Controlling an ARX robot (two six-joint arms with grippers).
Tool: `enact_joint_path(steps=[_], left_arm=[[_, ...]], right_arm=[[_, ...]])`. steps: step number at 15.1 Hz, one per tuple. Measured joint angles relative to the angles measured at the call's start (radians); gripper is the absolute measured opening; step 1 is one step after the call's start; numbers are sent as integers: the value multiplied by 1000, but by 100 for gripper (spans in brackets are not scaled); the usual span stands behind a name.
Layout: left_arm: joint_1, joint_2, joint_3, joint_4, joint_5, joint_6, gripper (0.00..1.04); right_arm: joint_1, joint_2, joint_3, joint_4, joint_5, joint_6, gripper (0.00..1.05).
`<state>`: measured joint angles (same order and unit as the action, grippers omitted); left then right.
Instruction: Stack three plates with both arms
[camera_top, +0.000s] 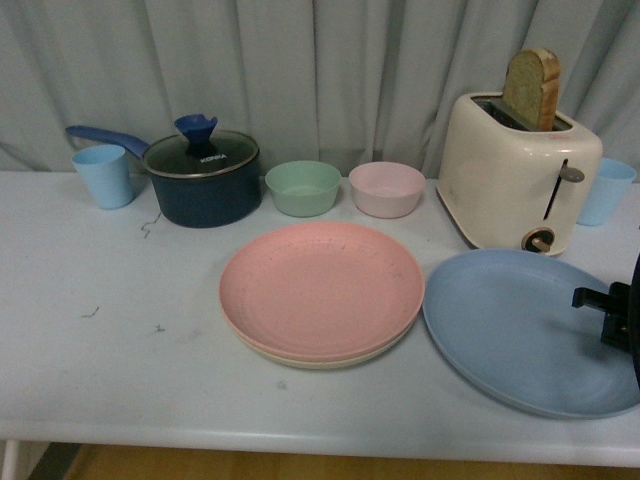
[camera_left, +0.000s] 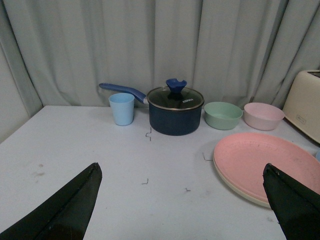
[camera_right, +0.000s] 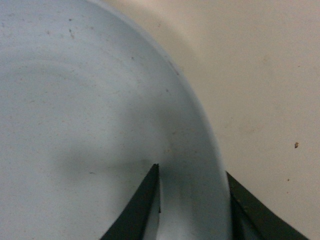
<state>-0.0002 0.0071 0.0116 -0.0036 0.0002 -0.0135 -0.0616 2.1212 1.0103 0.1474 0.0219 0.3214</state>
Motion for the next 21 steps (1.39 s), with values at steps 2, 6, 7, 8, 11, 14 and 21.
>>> enact_joint_path(steps=[2,6,7,8,11,14,21], left_arm=[[0,0,0,0,0,0,98],[0,0,0,0,0,0,98],[0,0,0,0,0,0,98],[0,0,0,0,0,0,98],[0,0,0,0,0,0,98],[0,0,0,0,0,0,98],[0,0,0,0,0,0,98]], right_arm=[[-12,-3,0,8,-12,6,17],[-32,-87,-60,60,-80,2,4],[-39,-119,-85,75,-85,-3,3],[-54,-163,-115,73,-93,-11,3],[-54,-334,-132,7,-152,-30,3],[60,-370,-89,15,-232,44,3],[297,-106,192,29,-182,197,3]])
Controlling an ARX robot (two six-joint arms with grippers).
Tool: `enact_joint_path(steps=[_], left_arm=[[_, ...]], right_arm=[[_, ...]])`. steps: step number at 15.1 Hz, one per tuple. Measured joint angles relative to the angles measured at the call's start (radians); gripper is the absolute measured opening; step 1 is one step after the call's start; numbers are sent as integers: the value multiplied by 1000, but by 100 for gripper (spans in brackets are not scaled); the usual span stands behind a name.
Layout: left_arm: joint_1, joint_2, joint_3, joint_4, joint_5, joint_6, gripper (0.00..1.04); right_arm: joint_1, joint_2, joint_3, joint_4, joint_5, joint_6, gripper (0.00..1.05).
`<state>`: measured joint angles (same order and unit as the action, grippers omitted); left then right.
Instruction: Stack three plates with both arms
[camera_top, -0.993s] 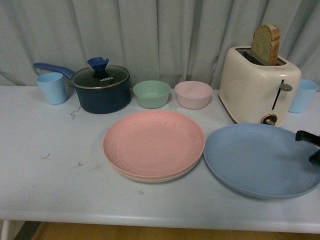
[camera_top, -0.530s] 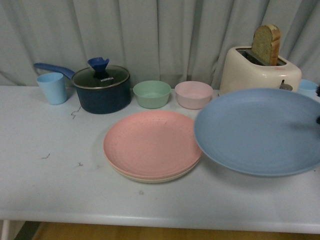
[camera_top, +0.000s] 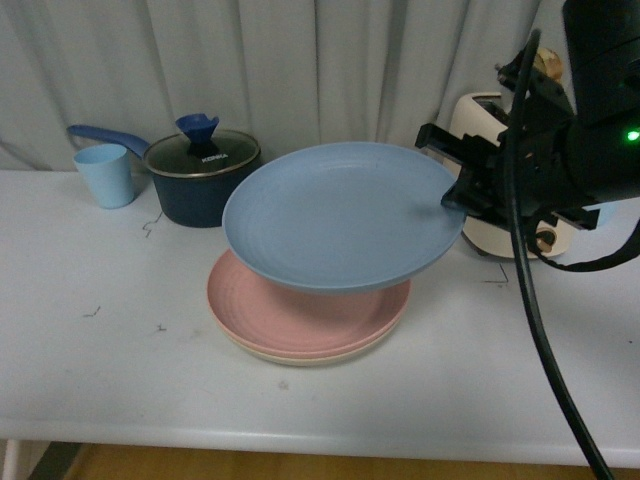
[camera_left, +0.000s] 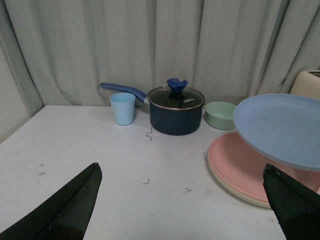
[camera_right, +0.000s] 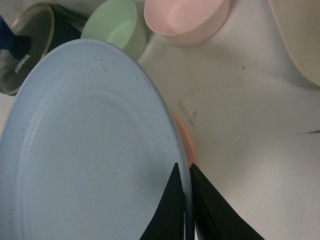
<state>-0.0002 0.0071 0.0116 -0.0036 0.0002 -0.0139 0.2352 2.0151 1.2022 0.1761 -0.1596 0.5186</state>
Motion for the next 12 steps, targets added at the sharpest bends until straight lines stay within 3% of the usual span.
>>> enact_joint_path(steps=[10,11,12], left_arm=[[0,0,0,0,0,0,98],[0,0,0,0,0,0,98],[0,0,0,0,0,0,98]], right_arm=[[66,141,50,-8,61,51,3],[66,143,50,-13,67,54,5],[66,143,50,-14,68,63,15]])
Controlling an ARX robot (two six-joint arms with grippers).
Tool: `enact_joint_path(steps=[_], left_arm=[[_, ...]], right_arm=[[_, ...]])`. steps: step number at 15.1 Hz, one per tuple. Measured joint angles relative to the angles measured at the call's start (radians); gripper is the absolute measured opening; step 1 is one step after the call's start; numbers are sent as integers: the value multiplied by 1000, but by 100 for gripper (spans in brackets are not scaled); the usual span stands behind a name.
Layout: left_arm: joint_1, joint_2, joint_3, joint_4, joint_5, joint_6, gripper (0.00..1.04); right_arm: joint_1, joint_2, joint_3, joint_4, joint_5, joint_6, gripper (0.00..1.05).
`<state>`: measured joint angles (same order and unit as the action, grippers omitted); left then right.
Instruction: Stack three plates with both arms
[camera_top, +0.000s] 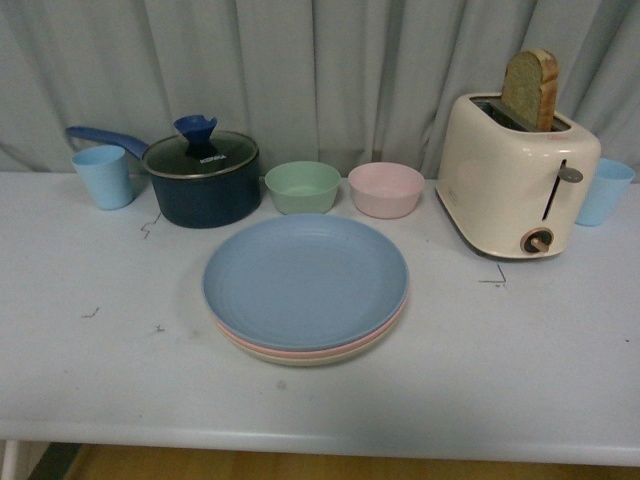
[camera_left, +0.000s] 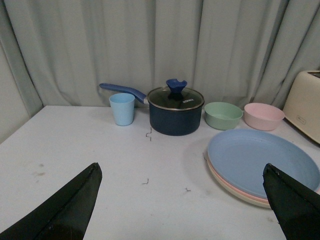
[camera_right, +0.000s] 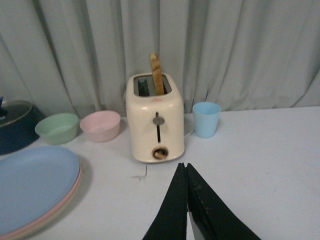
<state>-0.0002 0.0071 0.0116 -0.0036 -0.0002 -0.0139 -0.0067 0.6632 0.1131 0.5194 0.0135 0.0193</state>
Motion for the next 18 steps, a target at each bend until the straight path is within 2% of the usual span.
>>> enact_joint_path(steps=[2,5,6,14,15,18], left_arm=[[0,0,0,0,1,0,98],[0,0,0,-1,0,0,98],[0,0,0,0,0,0,98],[0,0,0,0,0,0,98],[0,0,0,0,0,0,98],[0,0,0,0,0,0,98]], right_arm=[[2,-111,-81,-32,-10,-9,2],[2,-585,-101,-461,-11,-13,2],[2,-660,-101,-517,-11,-13,2],[2,-659,-101,-523,-11,-13,2],[2,-659,-101,-523,-11,-14,7],[2,-659,-101,-523,-11,-14,44]])
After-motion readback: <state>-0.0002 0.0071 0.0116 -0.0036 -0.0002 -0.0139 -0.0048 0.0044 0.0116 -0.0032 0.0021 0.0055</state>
